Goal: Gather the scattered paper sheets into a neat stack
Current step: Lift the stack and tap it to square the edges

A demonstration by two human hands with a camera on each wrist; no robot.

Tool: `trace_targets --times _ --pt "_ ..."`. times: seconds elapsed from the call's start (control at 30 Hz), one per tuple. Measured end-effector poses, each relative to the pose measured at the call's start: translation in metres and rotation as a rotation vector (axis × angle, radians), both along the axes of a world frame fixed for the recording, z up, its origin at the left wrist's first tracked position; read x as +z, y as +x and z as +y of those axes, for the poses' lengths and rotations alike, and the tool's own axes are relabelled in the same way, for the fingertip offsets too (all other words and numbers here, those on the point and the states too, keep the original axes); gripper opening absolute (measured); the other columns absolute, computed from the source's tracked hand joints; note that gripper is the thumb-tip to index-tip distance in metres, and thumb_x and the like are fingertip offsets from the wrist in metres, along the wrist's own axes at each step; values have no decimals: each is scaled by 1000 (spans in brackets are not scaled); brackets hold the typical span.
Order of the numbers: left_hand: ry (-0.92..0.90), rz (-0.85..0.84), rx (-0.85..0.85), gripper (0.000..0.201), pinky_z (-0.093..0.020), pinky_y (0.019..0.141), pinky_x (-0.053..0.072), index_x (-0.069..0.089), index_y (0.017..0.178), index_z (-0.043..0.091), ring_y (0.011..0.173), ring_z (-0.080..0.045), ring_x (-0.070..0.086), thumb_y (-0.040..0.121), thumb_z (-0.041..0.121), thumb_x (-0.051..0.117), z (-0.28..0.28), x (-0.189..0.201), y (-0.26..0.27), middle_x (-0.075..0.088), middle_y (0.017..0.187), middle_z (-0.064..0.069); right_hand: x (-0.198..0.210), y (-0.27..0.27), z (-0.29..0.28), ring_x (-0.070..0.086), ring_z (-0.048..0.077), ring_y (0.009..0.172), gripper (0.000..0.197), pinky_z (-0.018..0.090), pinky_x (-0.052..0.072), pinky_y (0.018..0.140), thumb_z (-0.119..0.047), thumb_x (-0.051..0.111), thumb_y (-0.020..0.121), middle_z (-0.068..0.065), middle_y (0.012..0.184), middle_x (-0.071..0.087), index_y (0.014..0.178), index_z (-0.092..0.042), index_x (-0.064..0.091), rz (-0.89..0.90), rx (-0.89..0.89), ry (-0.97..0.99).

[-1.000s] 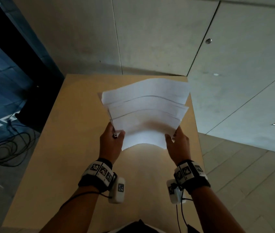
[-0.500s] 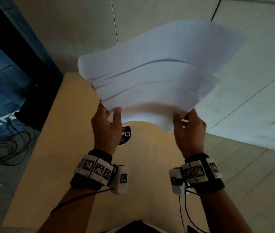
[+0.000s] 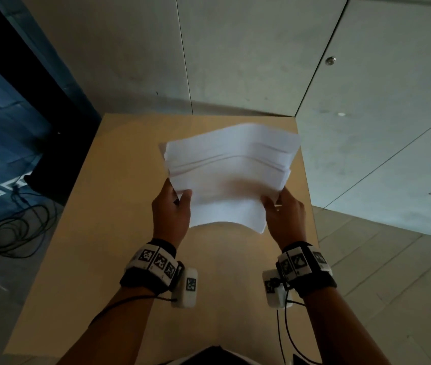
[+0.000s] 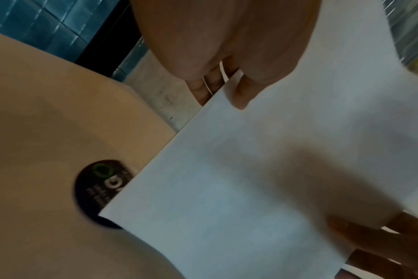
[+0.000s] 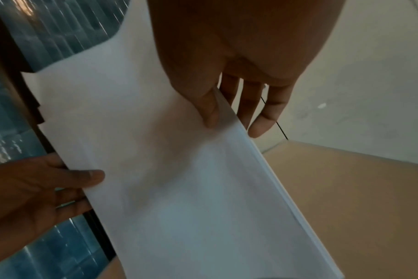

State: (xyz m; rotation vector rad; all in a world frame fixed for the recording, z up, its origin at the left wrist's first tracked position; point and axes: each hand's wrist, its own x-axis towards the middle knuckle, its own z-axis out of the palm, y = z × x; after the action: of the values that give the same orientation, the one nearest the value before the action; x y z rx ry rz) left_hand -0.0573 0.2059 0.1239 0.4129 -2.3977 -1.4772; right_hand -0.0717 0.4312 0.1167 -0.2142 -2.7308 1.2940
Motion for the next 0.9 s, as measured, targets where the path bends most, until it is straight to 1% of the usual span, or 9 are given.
trace_targets --times 0.1,0.2,0.3,0.43,0.53,0.67,0.77,0.83,0.9 --pt "-14 131 24 28 -5 74 47 58 116 -1 90 -12 63 90 7 63 2 25 -5 64 97 3 31 -1 0 63 17 70 18 20 46 64 -18 62 91 -3 85 66 104 -6 65 120 -24 -35" --pt "-9 227 21 32 -9 82 49 56 121 0 93 0 63 90 6 62 4 41 -5 63 103 12 49 1 0 58 12 64 15 10 42 59 -16 62 90 -6 81 63 102 -8 65 257 -55 -32" --pt "-29 173 14 29 -9 74 51 56 118 0 84 9 63 90 6 62 4 22 0 62 94 18 33 4 -1 62 17 67 17 20 49 62 -18 62 90 1 85 69 105 -9 63 207 -53 6" --pt "-74 -64 -63 35 -39 74 57 55 125 10 78 -23 65 91 13 61 -1 -21 7 68 92 -4 -16 8 -1 67 23 93 28 23 42 75 -17 60 91 6 107 71 118 -11 59 -119 55 84" --pt "-63 -107 -50 28 -37 78 55 58 120 8 88 -24 65 92 13 61 -2 -31 4 68 98 -7 -28 8 0 67 26 95 24 23 40 76 -18 57 93 9 106 71 114 -9 64 -177 30 84" --pt "-95 -40 -36 17 -30 70 49 59 101 -4 82 -27 64 92 10 61 -1 -15 -2 60 81 -3 -13 5 -1 63 15 79 21 23 45 74 -18 57 93 6 101 73 111 -10 65 -82 24 54" --pt "-112 60 -22 21 -10 68 46 59 110 -1 85 -16 64 93 12 60 0 13 -8 64 92 -1 14 -1 1 63 16 72 16 31 55 72 -19 58 93 5 92 72 102 -10 66 49 3 39" --pt "-86 152 -10 22 -3 74 46 59 112 1 90 -11 64 93 12 59 -1 36 -11 65 100 0 37 -6 2 63 16 72 16 23 53 68 -18 59 92 2 89 71 103 -9 66 146 -9 25" --pt "-53 238 -8 23 -11 83 49 58 114 3 95 -10 64 93 12 59 -3 54 -11 65 105 4 54 -8 3 60 13 69 16 12 44 62 -17 61 91 -4 84 66 101 -7 67 233 -21 11"
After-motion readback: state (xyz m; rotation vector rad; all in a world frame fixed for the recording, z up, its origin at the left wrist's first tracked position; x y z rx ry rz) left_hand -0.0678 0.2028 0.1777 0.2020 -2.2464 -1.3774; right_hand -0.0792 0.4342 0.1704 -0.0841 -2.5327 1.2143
